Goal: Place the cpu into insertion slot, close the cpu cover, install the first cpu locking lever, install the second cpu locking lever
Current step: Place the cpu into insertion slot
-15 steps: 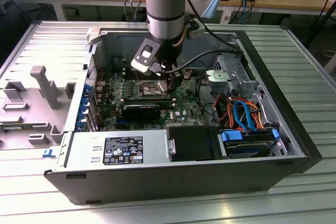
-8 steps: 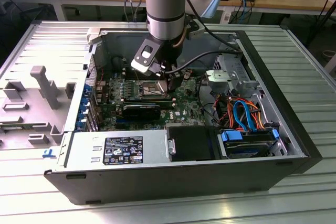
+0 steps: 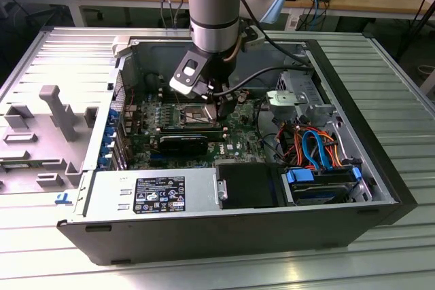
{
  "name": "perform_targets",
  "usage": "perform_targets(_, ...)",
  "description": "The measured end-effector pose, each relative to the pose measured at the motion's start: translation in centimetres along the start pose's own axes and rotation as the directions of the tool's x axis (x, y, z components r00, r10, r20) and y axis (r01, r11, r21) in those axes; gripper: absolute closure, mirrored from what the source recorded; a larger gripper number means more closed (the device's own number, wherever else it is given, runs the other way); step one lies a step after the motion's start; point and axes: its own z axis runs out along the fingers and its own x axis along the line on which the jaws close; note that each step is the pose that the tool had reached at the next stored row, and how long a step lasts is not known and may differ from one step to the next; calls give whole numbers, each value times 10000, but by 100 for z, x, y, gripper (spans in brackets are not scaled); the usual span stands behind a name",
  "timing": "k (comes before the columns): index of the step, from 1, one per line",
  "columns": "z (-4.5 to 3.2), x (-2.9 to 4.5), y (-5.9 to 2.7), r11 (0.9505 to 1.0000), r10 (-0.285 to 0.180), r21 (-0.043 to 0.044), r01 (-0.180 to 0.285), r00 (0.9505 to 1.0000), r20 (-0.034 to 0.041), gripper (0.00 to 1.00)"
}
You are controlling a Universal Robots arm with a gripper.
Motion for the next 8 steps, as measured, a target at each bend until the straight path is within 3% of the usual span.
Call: perform_targets(8,11,0,-1,10000,38,0,-38,10000,4,46)
